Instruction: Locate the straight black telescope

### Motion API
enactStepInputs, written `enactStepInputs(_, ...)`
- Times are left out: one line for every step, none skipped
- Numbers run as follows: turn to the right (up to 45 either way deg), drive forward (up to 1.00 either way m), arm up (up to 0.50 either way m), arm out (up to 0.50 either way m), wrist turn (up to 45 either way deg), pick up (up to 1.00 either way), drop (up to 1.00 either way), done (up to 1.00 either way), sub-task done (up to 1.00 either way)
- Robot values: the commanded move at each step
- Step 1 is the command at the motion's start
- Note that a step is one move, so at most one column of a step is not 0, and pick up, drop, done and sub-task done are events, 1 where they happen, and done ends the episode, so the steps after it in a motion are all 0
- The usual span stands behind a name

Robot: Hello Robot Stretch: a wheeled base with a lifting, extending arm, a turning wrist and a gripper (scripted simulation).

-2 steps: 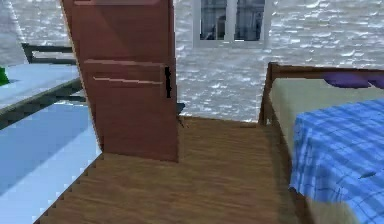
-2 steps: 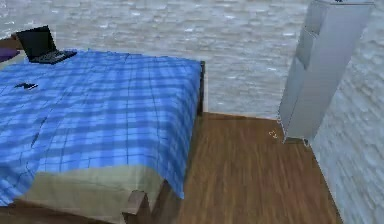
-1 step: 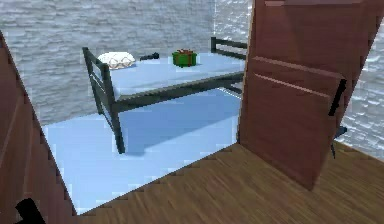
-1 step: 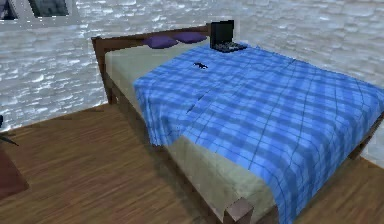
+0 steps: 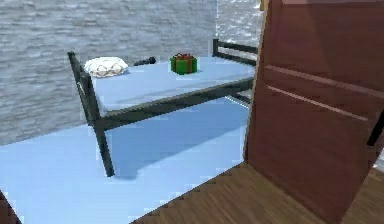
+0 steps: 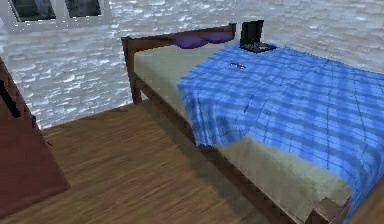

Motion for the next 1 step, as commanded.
enactStepInputs(-36.0,0.0,0.0,0.0,0.0,0.0,0.0,0.0,0.0)
